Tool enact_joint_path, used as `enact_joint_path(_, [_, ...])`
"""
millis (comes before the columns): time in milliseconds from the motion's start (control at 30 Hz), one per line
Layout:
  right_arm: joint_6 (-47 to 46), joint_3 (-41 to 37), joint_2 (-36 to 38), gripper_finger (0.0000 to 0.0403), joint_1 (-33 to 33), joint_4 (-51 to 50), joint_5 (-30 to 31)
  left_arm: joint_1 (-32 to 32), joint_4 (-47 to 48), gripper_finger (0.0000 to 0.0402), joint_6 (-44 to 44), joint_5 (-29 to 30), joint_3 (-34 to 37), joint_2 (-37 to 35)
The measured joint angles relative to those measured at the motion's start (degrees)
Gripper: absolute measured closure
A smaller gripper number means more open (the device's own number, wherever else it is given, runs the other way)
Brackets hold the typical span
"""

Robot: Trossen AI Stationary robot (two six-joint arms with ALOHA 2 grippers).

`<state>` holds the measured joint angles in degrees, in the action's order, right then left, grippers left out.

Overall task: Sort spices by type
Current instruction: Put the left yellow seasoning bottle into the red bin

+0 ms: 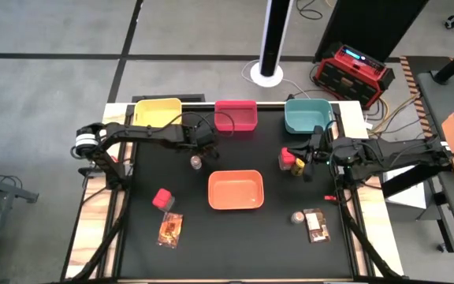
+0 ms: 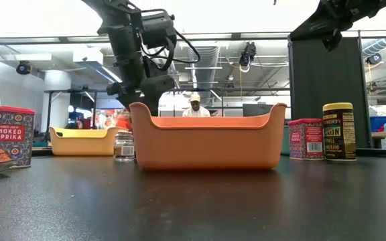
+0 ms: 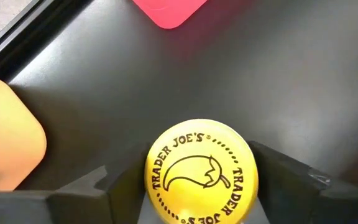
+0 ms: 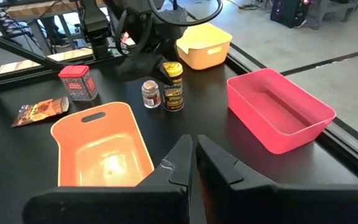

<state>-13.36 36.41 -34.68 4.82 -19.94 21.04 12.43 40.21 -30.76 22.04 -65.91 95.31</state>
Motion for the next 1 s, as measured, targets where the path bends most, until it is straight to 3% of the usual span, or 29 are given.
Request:
enact_joint_path(100, [-0.1, -0.1, 0.0, 0.0390, 0.0, 0.0, 0.0, 0.0, -0.1, 0.0181, 0.1, 0.0, 0.0, 0.0])
enact_joint_path(367, [-0.1, -0.1, 0.0, 0.0390, 0.0, 0.0, 0.0, 0.0, -0.1, 0.0164, 1.6, -0.1, 0.0, 0.0])
enact_joint_path(700, [-0.1, -0.1, 0.0, 0.0390, 0.0, -0.5, 0.0, 0.0, 0.2, 0.0183, 4.2, -0.2, -0.2, -0.5])
enact_joint_path(1000, [-0.1, -0.1, 0.0, 0.0390, 0.0, -0.6, 0.0, 0.1, 0.6, 0.0183, 10.5, -0.3, -6.5, -0.6])
